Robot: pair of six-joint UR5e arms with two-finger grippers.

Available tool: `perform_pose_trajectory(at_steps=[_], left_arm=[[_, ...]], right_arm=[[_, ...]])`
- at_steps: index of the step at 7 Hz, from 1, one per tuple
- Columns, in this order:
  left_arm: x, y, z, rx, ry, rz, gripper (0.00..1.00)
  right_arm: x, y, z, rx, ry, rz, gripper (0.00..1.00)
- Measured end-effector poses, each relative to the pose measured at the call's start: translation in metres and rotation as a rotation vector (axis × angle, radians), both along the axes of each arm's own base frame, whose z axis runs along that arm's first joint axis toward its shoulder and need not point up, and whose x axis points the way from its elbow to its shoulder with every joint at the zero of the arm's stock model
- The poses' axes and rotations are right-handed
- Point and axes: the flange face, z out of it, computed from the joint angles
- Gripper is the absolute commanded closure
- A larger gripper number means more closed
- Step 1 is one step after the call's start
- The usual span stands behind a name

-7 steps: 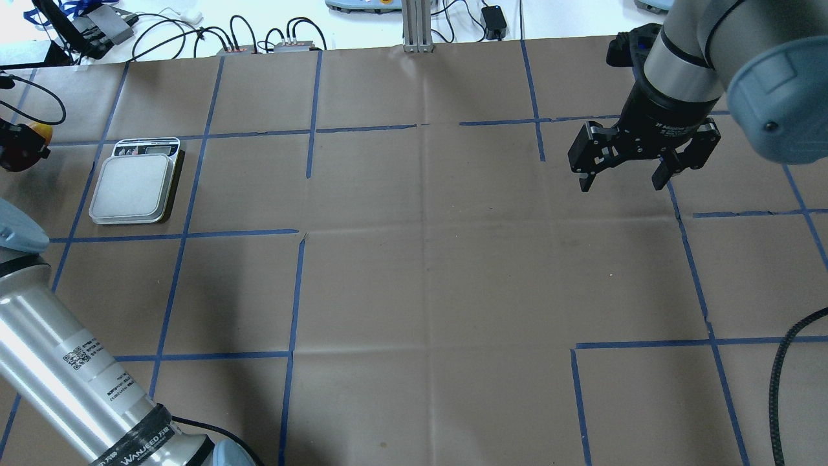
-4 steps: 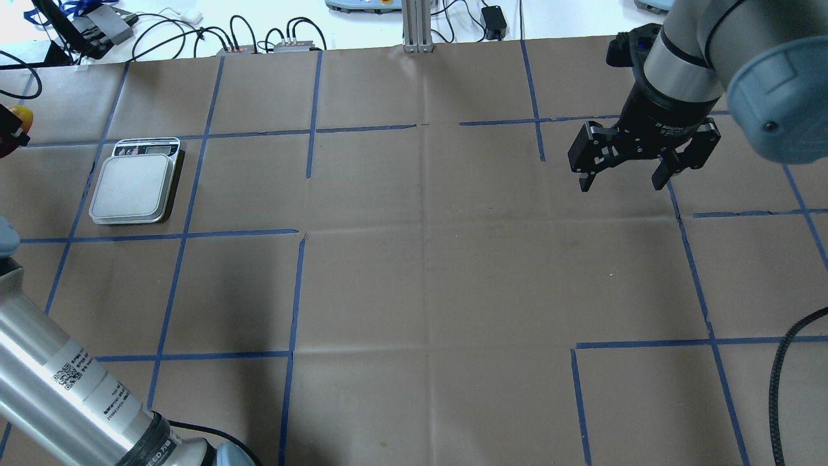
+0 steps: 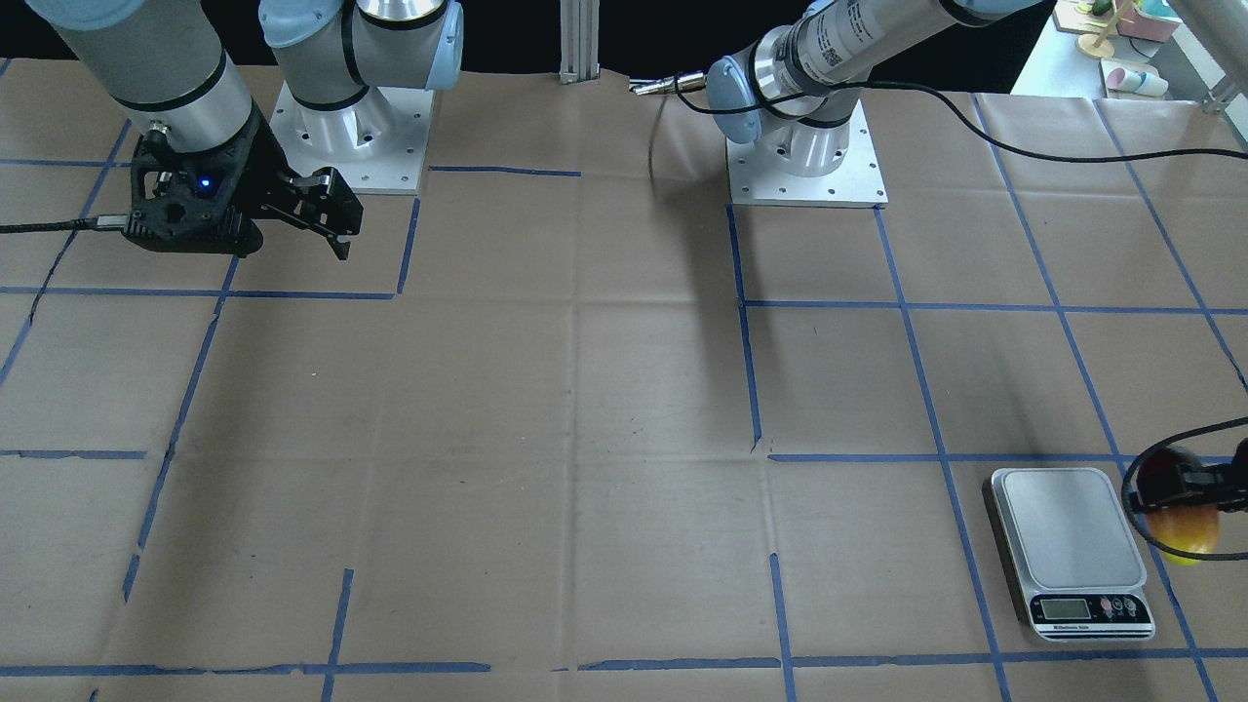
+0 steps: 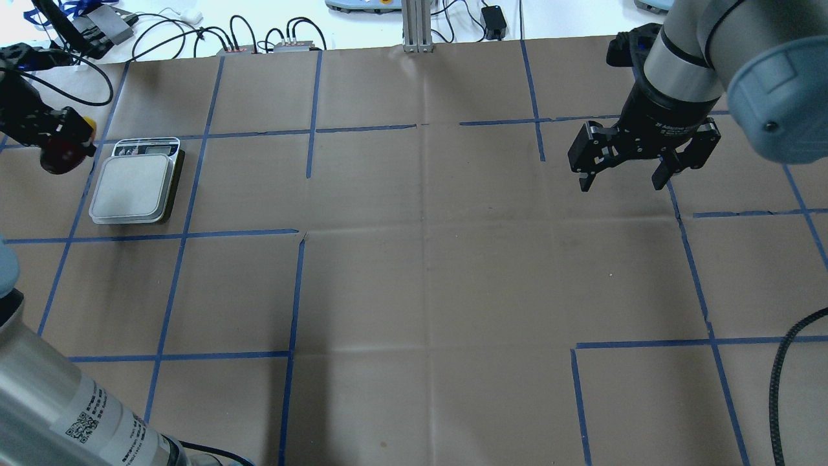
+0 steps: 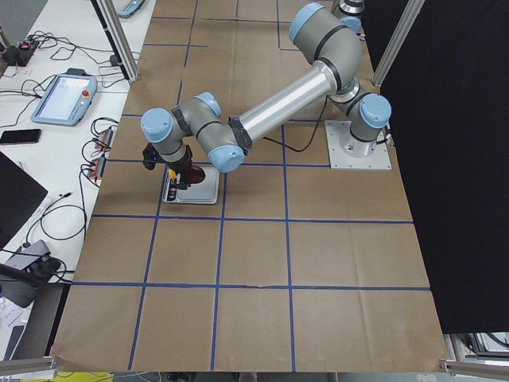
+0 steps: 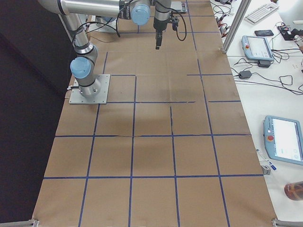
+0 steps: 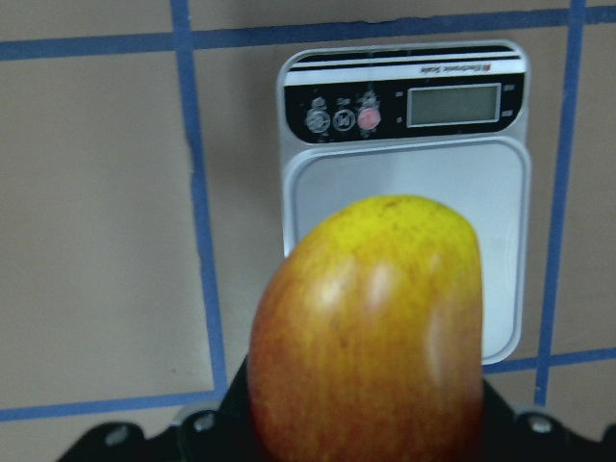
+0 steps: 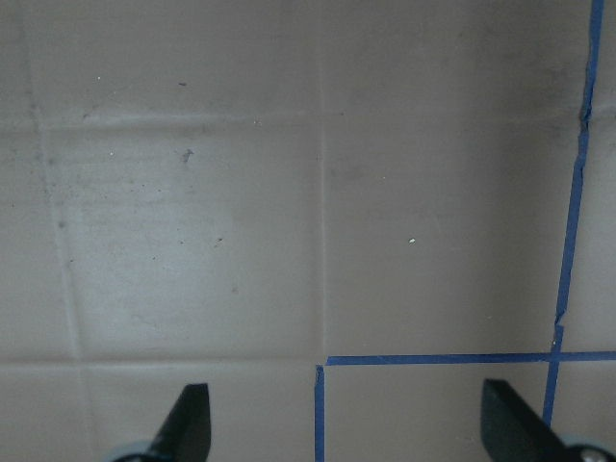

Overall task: Weigh mango
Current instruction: 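Lower the mango onto the white scale platform and open the left gripper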

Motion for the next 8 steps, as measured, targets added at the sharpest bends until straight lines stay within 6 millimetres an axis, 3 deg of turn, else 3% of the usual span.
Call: perform_pose_trajectory(at_steps=[1,3,4,6,8], left_arm=[[-0.010,0.002,-0.026,-0.024,-0.024,0.009,0.57],[-0.019,0.003,-0.059,-0.027,-0.037,0.020,0.48],[-0.023,0.002,-0.068,-0.021,-0.034,0.023,0.05],[-0.027,-0.004,-0.066,-0.040,-0.045,0.025,0.00],[-0.035,-0.003,-0.030,-0.088,-0.075,0.031,0.00]], right_arm=[[0.000,0.000,0.000,0.000,0.000,0.000,0.00],[0.000,0.000,0.000,0.000,0.000,0.000,0.00],[0.000,0.000,0.000,0.000,0.000,0.000,0.00],[0.000,0.000,0.000,0.000,0.000,0.000,0.00],[0.000,0.000,0.000,0.000,0.000,0.000,0.00]])
